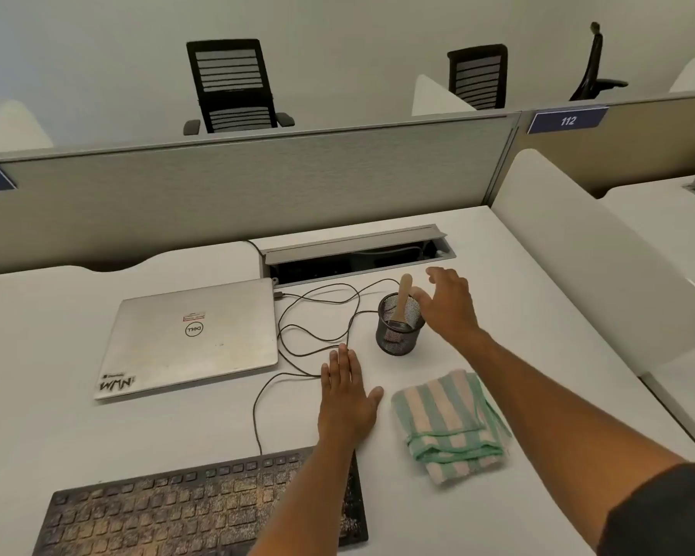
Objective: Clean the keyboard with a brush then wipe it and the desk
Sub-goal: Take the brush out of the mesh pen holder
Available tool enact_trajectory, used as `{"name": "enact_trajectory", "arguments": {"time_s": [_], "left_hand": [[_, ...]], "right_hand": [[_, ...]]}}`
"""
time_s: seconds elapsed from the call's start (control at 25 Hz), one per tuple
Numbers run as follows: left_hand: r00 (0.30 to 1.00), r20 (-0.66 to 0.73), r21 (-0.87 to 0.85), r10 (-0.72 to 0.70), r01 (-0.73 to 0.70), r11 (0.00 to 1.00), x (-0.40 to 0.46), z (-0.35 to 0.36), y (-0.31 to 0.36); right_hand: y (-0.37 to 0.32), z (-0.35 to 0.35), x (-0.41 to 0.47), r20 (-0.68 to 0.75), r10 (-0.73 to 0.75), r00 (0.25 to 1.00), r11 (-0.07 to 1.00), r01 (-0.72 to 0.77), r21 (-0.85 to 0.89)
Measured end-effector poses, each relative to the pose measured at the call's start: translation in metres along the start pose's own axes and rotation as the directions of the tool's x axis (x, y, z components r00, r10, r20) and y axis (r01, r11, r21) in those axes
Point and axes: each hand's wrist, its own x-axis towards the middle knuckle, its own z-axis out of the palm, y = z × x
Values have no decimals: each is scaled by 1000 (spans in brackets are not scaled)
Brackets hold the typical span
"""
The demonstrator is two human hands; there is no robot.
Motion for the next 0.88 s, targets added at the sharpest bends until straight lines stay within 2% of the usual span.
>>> {"name": "enact_trajectory", "arguments": {"time_s": [0.12,0.24,0.44,0.6,0.68,0.8,0.88], "left_hand": [[999,-30,-29,-11,10,1000,-1,0,0],[1000,-5,-24,-11,10,1000,0,1,-1],[1000,12,-29,-12,12,1000,1,1,-3],[1000,12,-11,-16,16,1000,1,2,-1],[1000,2,-22,-16,16,1000,2,2,0],[1000,3,-20,-16,16,1000,2,2,-1],[1000,4,-19,-14,14,1000,2,3,-1]], "right_hand": [[2,-4,16,148,99,984,994,-104,24],[-1,-3,27,260,153,953,954,-211,215],[-5,5,28,229,59,972,919,-142,368],[-4,9,19,184,-37,982,939,-29,343],[-3,12,16,178,-119,977,961,69,269],[-2,8,12,270,-244,931,970,238,54],[-3,4,8,346,-288,893,950,311,-11]]}}
